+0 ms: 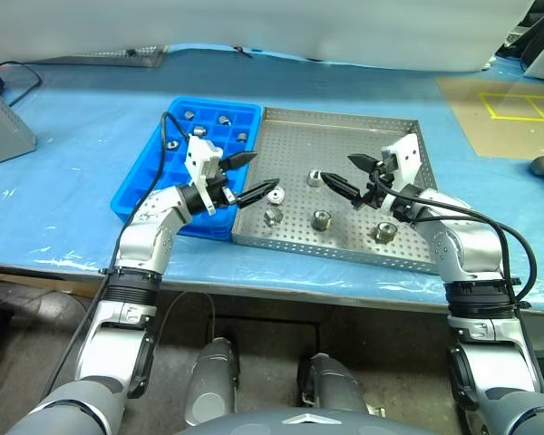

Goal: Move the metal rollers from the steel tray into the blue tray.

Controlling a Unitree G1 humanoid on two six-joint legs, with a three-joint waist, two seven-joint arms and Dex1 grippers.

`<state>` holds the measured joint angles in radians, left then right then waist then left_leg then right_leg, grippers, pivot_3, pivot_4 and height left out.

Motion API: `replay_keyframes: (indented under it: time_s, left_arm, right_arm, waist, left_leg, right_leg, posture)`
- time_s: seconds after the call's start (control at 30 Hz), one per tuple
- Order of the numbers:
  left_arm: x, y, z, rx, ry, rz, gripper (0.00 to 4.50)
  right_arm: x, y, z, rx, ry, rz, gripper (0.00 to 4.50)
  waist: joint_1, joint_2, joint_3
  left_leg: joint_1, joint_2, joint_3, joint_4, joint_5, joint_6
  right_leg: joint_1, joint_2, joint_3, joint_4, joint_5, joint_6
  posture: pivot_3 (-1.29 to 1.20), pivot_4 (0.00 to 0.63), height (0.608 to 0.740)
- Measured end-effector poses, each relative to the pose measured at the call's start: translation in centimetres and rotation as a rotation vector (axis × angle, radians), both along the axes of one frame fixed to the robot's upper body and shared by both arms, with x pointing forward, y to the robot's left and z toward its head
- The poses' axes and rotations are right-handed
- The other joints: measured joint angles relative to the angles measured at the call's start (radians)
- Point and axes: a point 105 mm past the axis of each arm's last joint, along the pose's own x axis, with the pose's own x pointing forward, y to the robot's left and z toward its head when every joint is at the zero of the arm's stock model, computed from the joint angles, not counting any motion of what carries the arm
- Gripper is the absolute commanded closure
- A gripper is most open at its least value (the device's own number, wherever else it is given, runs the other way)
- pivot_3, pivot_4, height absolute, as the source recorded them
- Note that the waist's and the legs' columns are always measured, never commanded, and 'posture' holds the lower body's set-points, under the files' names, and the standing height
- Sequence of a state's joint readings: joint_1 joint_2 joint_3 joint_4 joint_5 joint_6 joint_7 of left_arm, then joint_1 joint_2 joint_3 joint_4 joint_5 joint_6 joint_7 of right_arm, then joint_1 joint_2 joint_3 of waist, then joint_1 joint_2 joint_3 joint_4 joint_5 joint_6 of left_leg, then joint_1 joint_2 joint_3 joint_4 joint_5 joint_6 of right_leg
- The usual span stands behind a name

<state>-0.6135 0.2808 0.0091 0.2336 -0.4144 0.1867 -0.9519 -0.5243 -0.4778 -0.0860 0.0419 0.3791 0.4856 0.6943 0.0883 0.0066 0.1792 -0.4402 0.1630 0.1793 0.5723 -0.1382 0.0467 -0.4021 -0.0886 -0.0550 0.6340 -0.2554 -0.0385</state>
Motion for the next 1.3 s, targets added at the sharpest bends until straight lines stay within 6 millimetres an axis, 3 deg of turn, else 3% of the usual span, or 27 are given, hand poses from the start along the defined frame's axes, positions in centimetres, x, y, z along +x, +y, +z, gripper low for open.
replay_keyframes:
  time_s: [0.53, 0.83, 1.13, 1.3]
  left_arm:
    - [0.0, -0.3, 0.3, -0.043, 0.024, -0.021, 0.00]
    - [0.9, -0.5, 0.1, -0.026, 0.057, -0.013, 0.00]
    - [5.6, -3.9, 1.5, 0.204, 0.091, -0.069, 0.00]
    - [6.5, -4.1, -0.9, 0.482, 0.157, -0.075, 0.00]
  right_arm:
    - [-0.4, 0.4, 0.9, 0.015, -0.032, 0.025, 0.03]
    - [-0.8, 0.4, 0.0, 0.010, -0.010, 0.026, 0.03]
    - [-2.8, -0.6, -1.8, -0.007, 0.022, -0.054, 0.03]
    - [-3.4, -1.3, -1.8, -0.015, 0.007, -0.102, 0.03]
  waist:
    - [-0.001, 0.000, 0.000]
    - [-0.005, 0.000, 0.000]
    - [-0.025, 0.000, 0.000]
    - [-0.062, 0.000, 0.000]
  left_leg:
    - [0.000, 0.000, 0.000, 0.000, 0.000, 0.000]
    - [0.000, 0.000, 0.000, 0.001, 0.001, 0.000]
    - [0.001, -0.001, 0.000, 0.002, 0.001, 0.002]
    - [0.001, -0.001, 0.000, 0.000, 0.002, 0.005]
  right_leg:
    - [0.000, 0.000, 0.000, 0.001, 0.000, 0.000]
    - [0.000, 0.000, 0.000, 0.002, 0.000, 0.000]
    - [0.003, 0.000, 0.001, 0.000, 0.001, 0.001]
    - [0.003, 0.000, 0.001, -0.002, 0.001, 0.001]
  posture:
    - [-0.06, 0.150, 0.740]
    - [-0.15, 0.150, 0.740]
    - [-0.28, 0.150, 0.740]
    - [-0.31, 0.150, 0.740]
